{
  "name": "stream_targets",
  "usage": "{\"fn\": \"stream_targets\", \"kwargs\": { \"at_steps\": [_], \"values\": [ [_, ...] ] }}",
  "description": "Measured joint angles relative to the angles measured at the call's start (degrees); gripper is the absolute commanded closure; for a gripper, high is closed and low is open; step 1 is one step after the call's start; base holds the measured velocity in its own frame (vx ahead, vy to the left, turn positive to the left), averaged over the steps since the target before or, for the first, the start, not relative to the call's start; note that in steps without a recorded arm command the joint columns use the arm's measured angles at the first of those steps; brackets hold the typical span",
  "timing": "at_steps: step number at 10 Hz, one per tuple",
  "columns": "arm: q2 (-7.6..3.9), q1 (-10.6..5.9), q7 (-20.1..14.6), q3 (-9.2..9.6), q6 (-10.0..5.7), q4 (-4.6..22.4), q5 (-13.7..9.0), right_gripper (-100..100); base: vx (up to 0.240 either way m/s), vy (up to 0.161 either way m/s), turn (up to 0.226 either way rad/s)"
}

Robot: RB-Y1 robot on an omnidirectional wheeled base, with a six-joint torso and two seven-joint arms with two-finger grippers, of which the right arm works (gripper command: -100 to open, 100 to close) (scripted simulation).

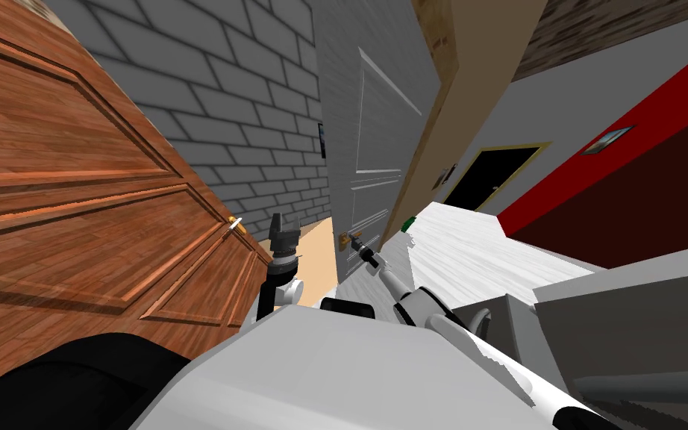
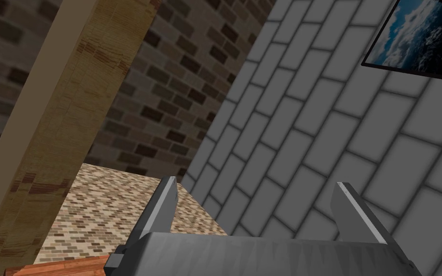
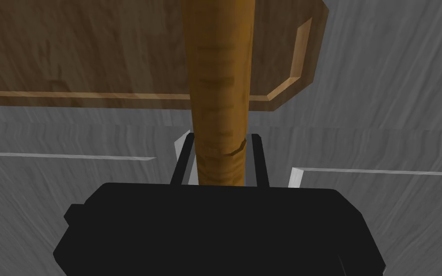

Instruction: Push the door open

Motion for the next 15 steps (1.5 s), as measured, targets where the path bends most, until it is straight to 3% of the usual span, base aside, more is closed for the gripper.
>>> {"fn": "stream_targets", "kwargs": {
  "at_steps": [3, 6, 9, 11, 14, 15],
  "values": [
    [0.07, -0.07, 0.03, 0.05, 0.05, -0.02, 0.03, 100, 0.000, -0.002, 0.001],
    [-0.05, 0.29, 0.73, -0.57, 0.34, 0.50, -0.29, 100, 0.065, 0.148, -0.039],
    [-0.49, 1.43, 1.49, -1.44, 1.73, -1.00, -0.83, 100, 0.125, 0.151, -0.019],
    [0.07, 0.10, 3.03, -3.03, 0.40, 1.86, -1.73, 100, 0.109, 0.133, -0.010],
    [0.08, 0.49, 4.46, -4.50, 1.63, 1.04, -2.61, 100, 0.120, 0.181, -0.050],
    [0.49, -0.70, 5.71, -5.93, 0.71, 3.77, -3.35, 100, 0.086, 0.123, -0.033]
  ]
}}
